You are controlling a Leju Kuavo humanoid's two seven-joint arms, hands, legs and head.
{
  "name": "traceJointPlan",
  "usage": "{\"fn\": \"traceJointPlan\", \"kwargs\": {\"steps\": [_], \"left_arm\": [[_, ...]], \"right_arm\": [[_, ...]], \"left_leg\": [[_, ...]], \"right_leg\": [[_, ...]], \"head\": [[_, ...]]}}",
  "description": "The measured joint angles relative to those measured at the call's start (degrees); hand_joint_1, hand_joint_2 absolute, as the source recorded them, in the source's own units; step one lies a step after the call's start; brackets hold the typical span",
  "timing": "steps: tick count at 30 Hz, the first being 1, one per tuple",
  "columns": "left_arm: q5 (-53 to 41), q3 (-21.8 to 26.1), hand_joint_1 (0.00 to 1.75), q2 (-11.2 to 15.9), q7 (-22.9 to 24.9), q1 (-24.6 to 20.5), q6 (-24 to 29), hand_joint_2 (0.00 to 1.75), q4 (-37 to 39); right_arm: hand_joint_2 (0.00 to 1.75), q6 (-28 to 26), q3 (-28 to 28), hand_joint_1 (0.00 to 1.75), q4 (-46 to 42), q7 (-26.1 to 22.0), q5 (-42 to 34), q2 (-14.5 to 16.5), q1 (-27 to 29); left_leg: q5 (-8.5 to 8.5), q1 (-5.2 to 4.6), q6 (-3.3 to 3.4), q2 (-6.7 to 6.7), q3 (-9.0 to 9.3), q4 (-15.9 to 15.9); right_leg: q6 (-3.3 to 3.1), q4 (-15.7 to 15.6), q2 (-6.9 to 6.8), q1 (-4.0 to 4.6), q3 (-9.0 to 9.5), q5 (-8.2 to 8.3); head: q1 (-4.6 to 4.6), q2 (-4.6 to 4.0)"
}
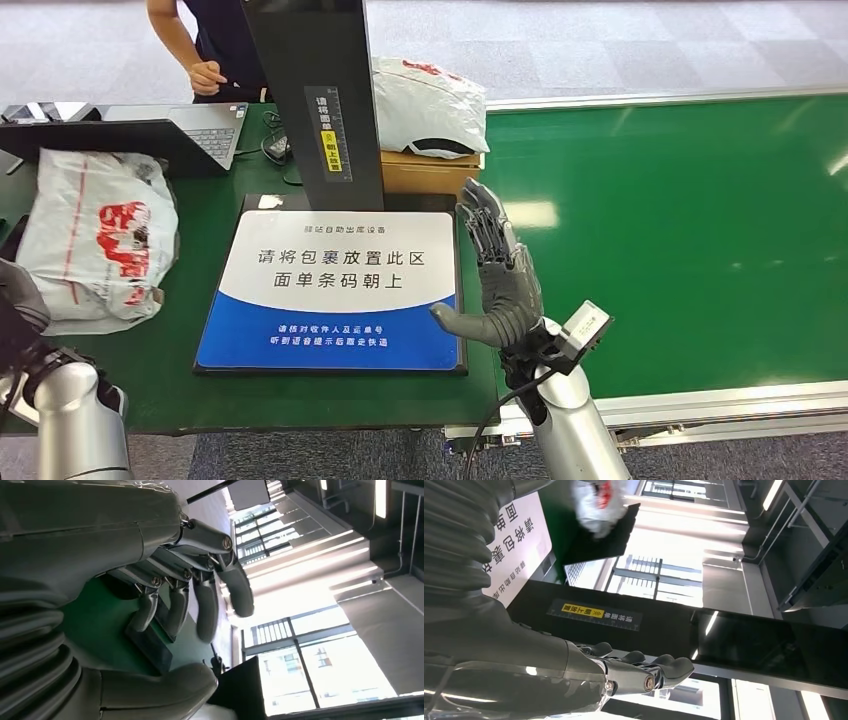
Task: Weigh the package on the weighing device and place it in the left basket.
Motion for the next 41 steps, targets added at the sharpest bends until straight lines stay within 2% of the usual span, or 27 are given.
{"fn": "traceJointPlan", "kwargs": {"steps": [5,10,14,21,24,29,34,41], "left_arm": [[-3.78,-0.1,0.0,0.33,2.88,-1.07,-0.69,1.75,3.2],[-10.18,-1.59,0.0,0.81,7.67,-1.24,-3.48,1.75,4.71],[-13.84,-3.72,0.0,0.68,9.33,-0.3,-6.3,1.75,3.97],[-5.17,-9.95,0.0,-0.8,5.44,4.5,-18.64,1.75,-5.22],[-3.31,-13.78,0.0,-1.6,2.91,6.85,-21.44,1.75,-10.02],[-4.09,-20.39,0.0,-3.29,-0.17,10.77,-22.09,1.75,-16.09],[-5.28,-25.7,0.0,-4.78,-0.64,13.77,-21.22,1.75,-18.26],[-4.06,-29.42,0.0,-5.57,0.21,15.17,-19.87,1.75,-17.87]], "right_arm": [[1.75,-0.74,0.08,0.0,0.0,-0.01,0.18,0.0,0.01],[1.75,-1.34,0.09,0.0,-0.01,-0.01,0.33,0.0,0.05],[1.75,-1.32,0.09,0.0,-0.02,-0.01,0.63,0.0,0.12],[1.75,-1.29,0.09,0.0,-0.13,-0.05,0.85,0.0,0.51],[1.75,-1.63,0.09,0.0,-0.37,-0.13,1.53,0.0,0.85],[1.75,-3.43,0.09,0.0,-0.59,0.09,3.77,0.0,1.64],[1.75,-5.27,0.11,0.0,-0.84,0.67,6.58,0.0,2.67],[1.75,-7.88,0.86,0.0,-0.46,1.26,9.48,0.0,3.36]], "left_leg": [[0.0,0.0,0.0,0.01,-0.01,0.0],[0.0,0.0,0.0,0.01,-0.01,0.0],[0.0,0.0,0.0,0.01,-0.01,0.0],[-0.01,-0.01,0.01,0.02,-0.02,0.01],[-0.02,-0.01,0.02,0.02,-0.02,0.01],[-0.03,-0.01,0.02,0.01,-0.01,0.01],[-0.03,-0.01,0.01,0.01,-0.01,0.0],[-0.03,-0.01,0.01,0.01,0.0,0.0]], "right_leg": [[0.0,0.0,0.0,0.0,-0.01,0.0],[0.0,0.0,0.0,0.0,-0.02,0.0],[0.0,0.0,0.01,0.0,-0.02,0.0],[0.0,-0.01,0.01,-0.01,-0.03,-0.01],[0.01,-0.02,0.01,-0.01,-0.03,-0.01],[0.01,-0.02,0.01,-0.01,-0.02,-0.01],[0.01,-0.02,0.0,0.0,-0.02,-0.01],[0.0,-0.02,0.0,0.0,-0.02,-0.01]], "head": [[0.01,0.0],[0.0,0.0],[0.01,0.0],[0.01,0.0],[0.01,0.0],[0.01,0.0],[0.01,0.0],[0.0,0.0]]}}
